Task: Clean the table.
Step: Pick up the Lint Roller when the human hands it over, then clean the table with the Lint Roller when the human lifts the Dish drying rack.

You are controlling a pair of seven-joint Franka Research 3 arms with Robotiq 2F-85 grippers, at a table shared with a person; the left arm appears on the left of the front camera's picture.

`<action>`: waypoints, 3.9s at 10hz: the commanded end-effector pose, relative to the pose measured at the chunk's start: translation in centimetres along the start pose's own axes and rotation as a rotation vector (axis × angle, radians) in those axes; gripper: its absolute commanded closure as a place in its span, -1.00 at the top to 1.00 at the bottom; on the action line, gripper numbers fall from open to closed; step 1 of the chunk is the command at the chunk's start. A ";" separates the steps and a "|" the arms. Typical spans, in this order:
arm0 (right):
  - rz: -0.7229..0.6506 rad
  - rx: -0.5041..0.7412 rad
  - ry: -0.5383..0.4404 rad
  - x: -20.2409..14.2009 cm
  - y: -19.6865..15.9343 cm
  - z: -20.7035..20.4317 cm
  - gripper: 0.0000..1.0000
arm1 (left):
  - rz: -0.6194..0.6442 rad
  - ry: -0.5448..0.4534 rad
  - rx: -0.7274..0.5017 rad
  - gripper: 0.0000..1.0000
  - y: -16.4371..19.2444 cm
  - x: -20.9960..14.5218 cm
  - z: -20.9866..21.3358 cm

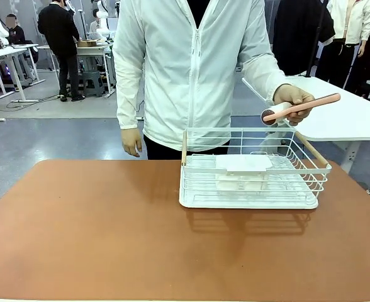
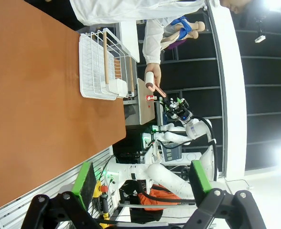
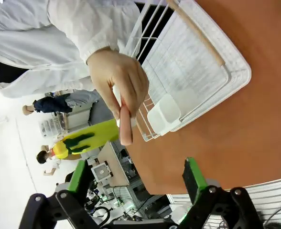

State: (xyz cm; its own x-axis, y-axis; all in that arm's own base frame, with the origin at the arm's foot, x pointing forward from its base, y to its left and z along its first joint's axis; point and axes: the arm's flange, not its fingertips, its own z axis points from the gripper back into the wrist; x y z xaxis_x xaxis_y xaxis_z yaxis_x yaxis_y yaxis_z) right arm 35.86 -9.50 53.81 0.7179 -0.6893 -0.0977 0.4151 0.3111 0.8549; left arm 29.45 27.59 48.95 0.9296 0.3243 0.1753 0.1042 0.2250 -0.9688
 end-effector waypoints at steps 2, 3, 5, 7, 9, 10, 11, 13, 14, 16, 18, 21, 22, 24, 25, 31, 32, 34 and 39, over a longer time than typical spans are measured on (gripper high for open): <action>-0.055 0.015 0.033 -1.4 0.4 -4.6 1.00 | -0.001 -0.004 -0.002 1.00 0.0 -0.2 0.2; -0.053 0.024 0.037 -1.8 0.5 -5.5 1.00 | -0.001 -0.004 -0.002 1.00 0.0 -0.2 0.2; -0.026 0.043 -0.008 -2.8 0.2 -7.9 1.00 | -0.001 -0.004 -0.002 1.00 0.0 -0.2 0.2; -0.002 0.051 -0.023 -3.4 0.0 -9.7 1.00 | -0.001 -0.004 -0.002 1.00 0.0 -0.2 0.2; 0.021 0.053 -0.055 -3.5 0.0 -11.0 1.00 | -0.001 -0.004 -0.002 1.00 0.0 -0.2 0.2; 0.023 0.047 -0.050 -3.5 0.0 -11.4 1.00 | -0.001 -0.004 -0.002 1.00 0.0 -0.2 0.2; 0.036 0.057 -0.070 -3.3 -0.1 -11.6 1.00 | -0.001 -0.004 -0.002 1.00 0.0 -0.2 0.2; 0.035 0.066 -0.090 -2.5 -0.4 -12.5 1.00 | -0.001 -0.004 -0.002 1.00 0.0 -0.2 0.2; 0.038 0.079 -0.096 -2.2 -0.3 -12.8 1.00 | -0.001 -0.004 -0.002 1.00 0.0 -0.2 0.2; 0.038 0.100 -0.098 -1.8 -0.3 -13.2 0.85 | -0.001 -0.004 -0.002 1.00 0.0 -0.2 0.2; 0.039 0.098 -0.100 -1.3 -0.3 -13.7 -0.34 | -0.001 -0.004 -0.002 1.00 0.0 -0.2 0.2; 0.040 0.111 -0.105 -0.8 -0.4 -14.2 -1.00 | -0.001 -0.004 -0.002 1.00 0.0 -0.2 0.2; 0.040 0.107 -0.107 -0.6 -0.5 -14.3 -0.74 | -0.001 -0.004 -0.002 1.00 0.0 -0.2 0.2; 0.033 0.103 -0.101 -0.5 -0.7 -14.2 -1.00 | -0.001 -0.004 -0.002 1.00 0.0 -0.2 0.2; 0.034 0.101 -0.095 -0.6 -0.9 -14.1 -1.00 | -0.001 -0.004 -0.002 1.00 0.0 -0.2 0.2; 0.015 0.078 -0.081 -0.4 -0.8 -13.7 -1.00 | -0.001 -0.004 -0.002 1.00 0.0 -0.2 0.2; 0.015 0.078 -0.081 -0.4 -0.8 -13.7 -1.00 | -0.001 -0.004 -0.002 1.00 0.0 -0.2 0.2; 0.015 0.078 -0.081 -0.4 -0.8 -13.7 -1.00 | -0.001 -0.004 -0.002 1.00 0.0 -0.2 0.2; 0.015 0.078 -0.081 -0.4 -0.8 -13.7 -1.00 | -0.001 -0.004 -0.002 1.00 0.0 -0.2 0.2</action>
State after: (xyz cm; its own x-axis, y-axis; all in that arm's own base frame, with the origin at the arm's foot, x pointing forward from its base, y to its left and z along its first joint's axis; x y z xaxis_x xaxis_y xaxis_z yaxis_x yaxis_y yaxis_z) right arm 42.89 -0.55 46.17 0.6745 -0.7369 -0.0455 0.3581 0.2726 0.8930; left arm 29.45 27.59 48.94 0.9296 0.3244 0.1752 0.1040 0.2251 -0.9688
